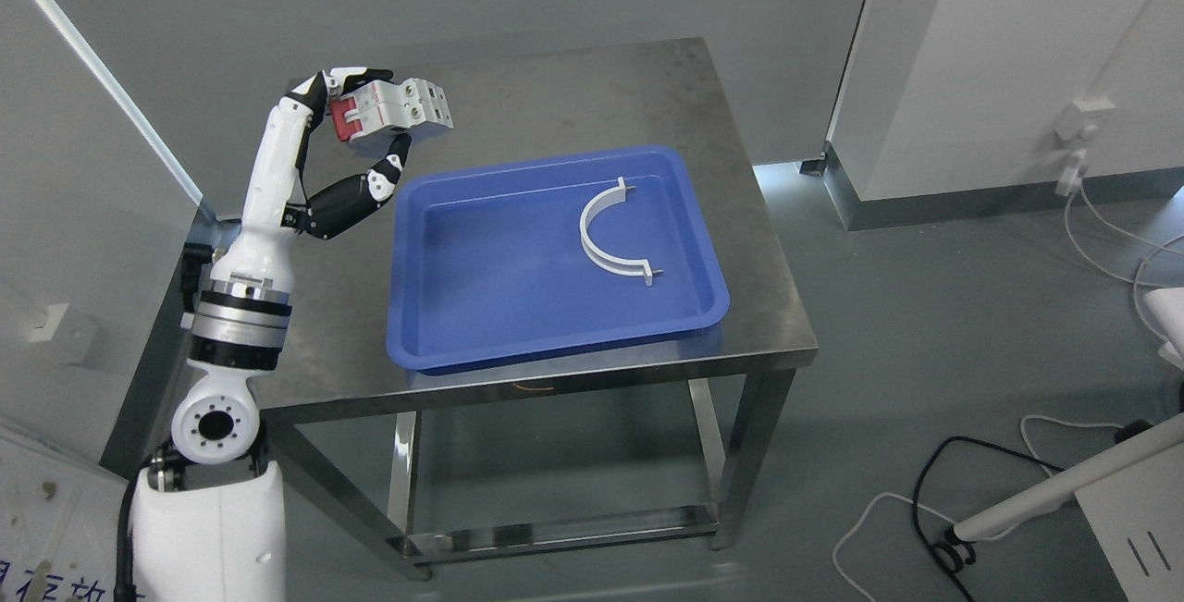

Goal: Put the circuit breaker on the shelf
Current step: 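Lift the circuit breaker out of the tray with the left hand, then hold the breaker raised in the left hand while turning toward the bin shelf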

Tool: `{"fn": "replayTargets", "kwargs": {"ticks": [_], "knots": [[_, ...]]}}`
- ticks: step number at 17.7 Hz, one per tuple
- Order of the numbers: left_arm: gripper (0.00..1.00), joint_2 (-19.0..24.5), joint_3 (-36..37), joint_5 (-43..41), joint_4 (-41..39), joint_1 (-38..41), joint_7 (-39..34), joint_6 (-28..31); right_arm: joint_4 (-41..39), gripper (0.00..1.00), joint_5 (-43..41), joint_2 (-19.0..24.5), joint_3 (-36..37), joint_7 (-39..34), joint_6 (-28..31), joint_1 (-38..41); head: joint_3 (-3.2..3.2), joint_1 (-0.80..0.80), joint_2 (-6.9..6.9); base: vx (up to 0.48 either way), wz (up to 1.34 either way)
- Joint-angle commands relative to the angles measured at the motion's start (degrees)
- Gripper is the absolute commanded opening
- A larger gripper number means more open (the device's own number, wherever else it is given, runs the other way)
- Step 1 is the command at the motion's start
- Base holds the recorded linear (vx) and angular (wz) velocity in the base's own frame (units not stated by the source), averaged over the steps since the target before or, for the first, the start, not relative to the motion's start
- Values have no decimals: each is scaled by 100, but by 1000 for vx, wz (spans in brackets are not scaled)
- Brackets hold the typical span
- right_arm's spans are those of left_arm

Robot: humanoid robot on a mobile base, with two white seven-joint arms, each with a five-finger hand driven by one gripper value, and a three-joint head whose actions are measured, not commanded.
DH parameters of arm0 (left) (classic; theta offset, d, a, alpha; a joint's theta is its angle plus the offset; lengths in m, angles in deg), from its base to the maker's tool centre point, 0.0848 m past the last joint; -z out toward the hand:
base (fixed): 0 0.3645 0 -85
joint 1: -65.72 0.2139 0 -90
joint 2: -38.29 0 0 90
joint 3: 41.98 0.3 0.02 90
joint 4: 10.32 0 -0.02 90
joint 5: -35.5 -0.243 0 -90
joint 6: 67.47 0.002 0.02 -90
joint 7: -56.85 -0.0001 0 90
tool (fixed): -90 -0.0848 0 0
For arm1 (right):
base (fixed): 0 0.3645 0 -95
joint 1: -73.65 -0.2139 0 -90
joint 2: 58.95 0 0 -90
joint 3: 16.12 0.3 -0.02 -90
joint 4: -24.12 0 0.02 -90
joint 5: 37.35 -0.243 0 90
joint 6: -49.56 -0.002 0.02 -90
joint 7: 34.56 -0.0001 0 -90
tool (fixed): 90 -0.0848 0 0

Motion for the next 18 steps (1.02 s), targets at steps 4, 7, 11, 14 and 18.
{"fn": "replayTargets", "kwargs": {"ticks": [4, 7, 11, 14, 18], "knots": [[8, -118, -327, 320, -401, 1027, 162, -825, 0, 100, 0, -100, -1, 4, -1, -3, 0, 0, 0, -172, 231], [8, -118, -327, 320, -401, 1027, 435, -930, -8, 100, 0, -100, -1, 4, -1, -3, 0, 0, -1, -196, 268], [10, -118, -345, 320, -401, 1027, 436, -974, 0, 100, 0, -100, -1, 4, -1, -3, 0, 0, -1, -247, 52], [10, -118, -353, 320, -401, 1027, 427, -948, 0, 100, 0, -100, 8, 4, -1, -3, 0, 0, -1, -270, -157], [11, -118, -353, 320, -401, 1019, 436, -957, 0, 100, 0, -100, -1, 4, -1, -3, 0, 0, -1, -315, -69]]}}
